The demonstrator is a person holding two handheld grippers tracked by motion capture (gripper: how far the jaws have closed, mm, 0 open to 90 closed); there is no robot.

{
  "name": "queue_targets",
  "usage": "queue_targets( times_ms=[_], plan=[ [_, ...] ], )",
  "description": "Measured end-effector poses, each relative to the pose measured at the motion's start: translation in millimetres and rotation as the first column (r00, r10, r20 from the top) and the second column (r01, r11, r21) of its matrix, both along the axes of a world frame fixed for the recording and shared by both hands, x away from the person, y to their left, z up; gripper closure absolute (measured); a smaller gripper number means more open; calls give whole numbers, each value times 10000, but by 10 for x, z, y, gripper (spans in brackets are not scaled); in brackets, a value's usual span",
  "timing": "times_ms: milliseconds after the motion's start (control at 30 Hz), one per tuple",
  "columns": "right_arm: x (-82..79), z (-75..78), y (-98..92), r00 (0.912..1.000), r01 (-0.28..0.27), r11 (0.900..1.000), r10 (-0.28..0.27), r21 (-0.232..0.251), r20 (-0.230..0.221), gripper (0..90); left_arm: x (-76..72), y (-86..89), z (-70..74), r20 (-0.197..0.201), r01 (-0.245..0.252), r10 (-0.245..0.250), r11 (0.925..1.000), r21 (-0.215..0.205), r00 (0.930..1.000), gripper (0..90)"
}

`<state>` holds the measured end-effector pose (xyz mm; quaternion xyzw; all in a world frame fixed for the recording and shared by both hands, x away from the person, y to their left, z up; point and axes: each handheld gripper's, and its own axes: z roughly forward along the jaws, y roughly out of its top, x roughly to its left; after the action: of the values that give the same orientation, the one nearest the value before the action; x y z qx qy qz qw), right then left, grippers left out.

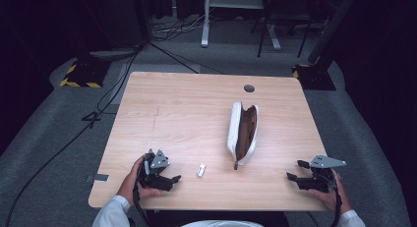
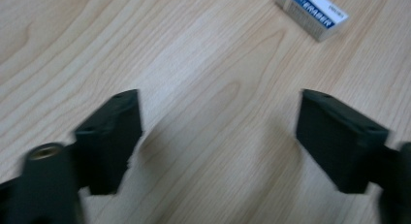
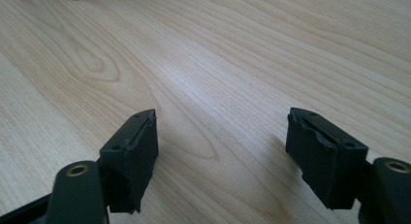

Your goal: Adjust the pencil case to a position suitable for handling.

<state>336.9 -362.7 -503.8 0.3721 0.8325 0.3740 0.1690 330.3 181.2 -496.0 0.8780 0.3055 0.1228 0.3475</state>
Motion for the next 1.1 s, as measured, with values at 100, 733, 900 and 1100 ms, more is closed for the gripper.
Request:
queue_targets(
  times_ms=[100,733,900,1100],
  plan=[
    [-7,0,-6,10000,51,10000,-51,5,3,279,-12,-135,50,200,259,-260,9996,82,9995,192],
    [-12,-1,-24,9999,114,9999,-114,1,18,279,217,-1208,362,959,867,-762,9901,-1107,9925,186],
    [-12,-1,-27,9999,123,9999,-123,5,19,279,291,-1402,447,1239,690,-484,9834,-1681,9911,184],
    [-12,-1,-28,9999,119,9999,-119,10,16,279,358,-1498,485,1282,562,-299,9767,-2070,9913,179]
  ],
)
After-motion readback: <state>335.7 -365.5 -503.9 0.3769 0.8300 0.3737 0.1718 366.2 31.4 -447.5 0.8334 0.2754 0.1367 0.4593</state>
